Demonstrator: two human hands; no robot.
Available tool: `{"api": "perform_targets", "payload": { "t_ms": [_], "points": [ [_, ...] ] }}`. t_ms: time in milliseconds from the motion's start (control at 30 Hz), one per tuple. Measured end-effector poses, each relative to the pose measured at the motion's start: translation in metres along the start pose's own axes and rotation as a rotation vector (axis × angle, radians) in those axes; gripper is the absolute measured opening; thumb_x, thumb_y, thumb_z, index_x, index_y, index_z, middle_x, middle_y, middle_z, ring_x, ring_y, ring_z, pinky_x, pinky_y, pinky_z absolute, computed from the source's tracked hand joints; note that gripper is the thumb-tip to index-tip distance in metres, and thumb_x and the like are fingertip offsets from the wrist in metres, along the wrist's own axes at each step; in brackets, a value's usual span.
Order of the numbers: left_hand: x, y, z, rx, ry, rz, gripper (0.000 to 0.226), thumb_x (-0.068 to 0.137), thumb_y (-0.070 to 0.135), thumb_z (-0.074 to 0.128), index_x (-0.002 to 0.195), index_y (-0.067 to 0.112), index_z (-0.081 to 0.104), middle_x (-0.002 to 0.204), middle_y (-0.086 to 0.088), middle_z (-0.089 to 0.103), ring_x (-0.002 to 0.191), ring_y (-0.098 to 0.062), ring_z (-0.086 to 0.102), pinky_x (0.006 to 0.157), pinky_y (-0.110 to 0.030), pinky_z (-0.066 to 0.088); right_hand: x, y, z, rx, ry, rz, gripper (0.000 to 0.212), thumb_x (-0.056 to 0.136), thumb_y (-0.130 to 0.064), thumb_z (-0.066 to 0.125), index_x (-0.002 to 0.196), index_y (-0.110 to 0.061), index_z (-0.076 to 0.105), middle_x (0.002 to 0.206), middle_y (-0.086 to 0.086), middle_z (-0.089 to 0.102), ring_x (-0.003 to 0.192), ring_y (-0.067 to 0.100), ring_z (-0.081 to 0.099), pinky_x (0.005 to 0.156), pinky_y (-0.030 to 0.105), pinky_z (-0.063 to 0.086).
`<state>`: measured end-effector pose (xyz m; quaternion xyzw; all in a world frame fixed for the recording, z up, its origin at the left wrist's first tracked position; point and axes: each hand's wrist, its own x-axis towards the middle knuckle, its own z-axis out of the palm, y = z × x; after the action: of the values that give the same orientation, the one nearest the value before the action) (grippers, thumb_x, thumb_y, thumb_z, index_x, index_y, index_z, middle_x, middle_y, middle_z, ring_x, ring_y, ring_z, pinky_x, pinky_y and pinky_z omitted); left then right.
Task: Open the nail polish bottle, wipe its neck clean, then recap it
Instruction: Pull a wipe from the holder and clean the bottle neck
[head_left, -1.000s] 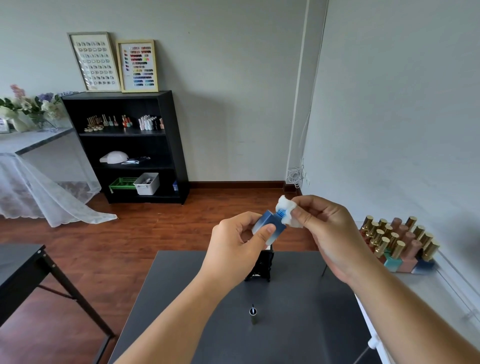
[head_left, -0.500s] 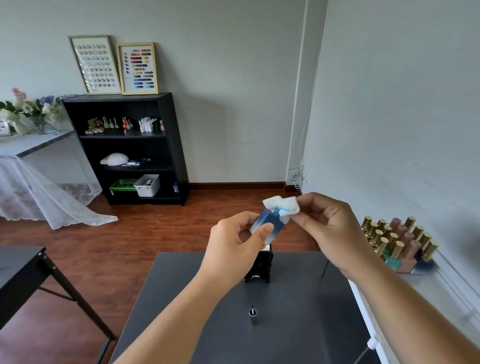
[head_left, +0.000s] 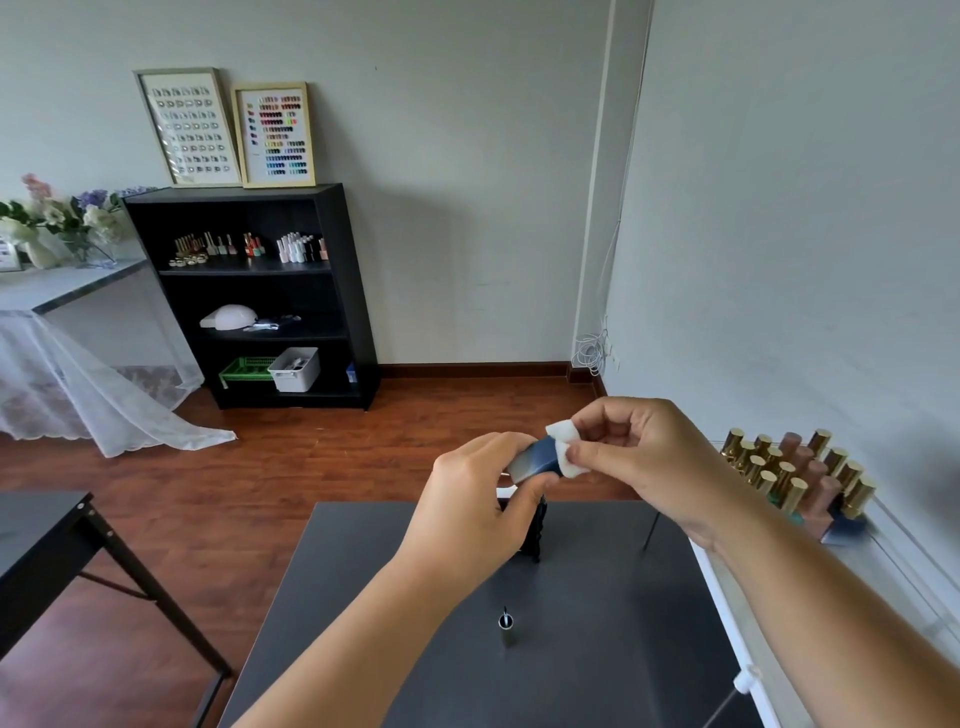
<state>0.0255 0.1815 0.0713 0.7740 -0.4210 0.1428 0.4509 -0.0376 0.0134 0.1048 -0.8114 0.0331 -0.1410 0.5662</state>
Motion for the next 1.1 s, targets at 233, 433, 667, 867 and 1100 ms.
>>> {"api": "perform_targets", "payload": {
  "t_ms": [233, 433, 667, 867, 1100],
  "points": [
    [-0.002, -0.001, -0.004, -0.081, -0.027, -0.05, 0.015, 0.084, 0.014, 0.068, 0.098, 0.018, 0.07, 0.085, 0.011, 0.07, 0.083, -0.008, 0.063, 0.07, -0.021, 0.053, -0.003, -0.008, 0.005, -0.126, 0.014, -0.114, 0.01, 0.076, -0.01, 0.073, 0.074, -0.02, 0.072, 0.072, 0.004, 0.075, 0.071, 0.029, 0.071, 0.077, 0.051, 0.058],
    [0.012, -0.005, -0.022, -0.44, -0.264, -0.283, 0.013, 0.09, 0.012, 0.063, 0.097, 0.018, 0.072, 0.085, 0.004, 0.075, 0.08, -0.012, 0.07, 0.075, -0.03, 0.056, -0.007, -0.015, 0.006, -0.129, 0.011, -0.197, 0.004, 0.073, -0.02, 0.072, 0.076, -0.02, 0.07, 0.07, 0.008, 0.072, 0.064, 0.029, 0.067, 0.064, 0.041, 0.057],
    [0.0, -0.005, -0.004, 0.058, 0.117, 0.118, 0.021, 0.082, 0.015, 0.069, 0.102, 0.008, 0.069, 0.094, 0.0, 0.072, 0.083, -0.011, 0.063, 0.071, -0.023, 0.054, -0.006, -0.009, 0.017, 0.083, 0.129, -0.02, 0.016, 0.073, -0.002, 0.071, 0.072, -0.018, 0.073, 0.063, 0.001, 0.075, 0.063, 0.009, 0.069, 0.072, 0.028, 0.056],
    [0.008, -0.003, -0.015, -0.435, -0.218, -0.303, 0.011, 0.09, 0.016, 0.063, 0.098, 0.017, 0.071, 0.081, 0.005, 0.073, 0.075, -0.012, 0.068, 0.07, -0.024, 0.055, -0.013, -0.016, 0.008, -0.09, 0.034, -0.151, 0.016, 0.074, -0.006, 0.073, 0.076, -0.023, 0.072, 0.07, 0.005, 0.072, 0.061, 0.01, 0.064, 0.06, 0.025, 0.055],
    [0.006, -0.002, -0.011, -0.507, -0.128, -0.347, 0.03, 0.081, 0.032, 0.072, 0.11, 0.03, 0.064, 0.098, 0.007, 0.071, 0.081, -0.018, 0.068, 0.075, -0.029, 0.059, -0.013, -0.015, 0.008, -0.038, 0.133, -0.146, 0.011, 0.072, -0.008, 0.073, 0.076, -0.018, 0.073, 0.069, 0.003, 0.074, 0.063, 0.022, 0.069, 0.066, 0.036, 0.058]
  ]
}}
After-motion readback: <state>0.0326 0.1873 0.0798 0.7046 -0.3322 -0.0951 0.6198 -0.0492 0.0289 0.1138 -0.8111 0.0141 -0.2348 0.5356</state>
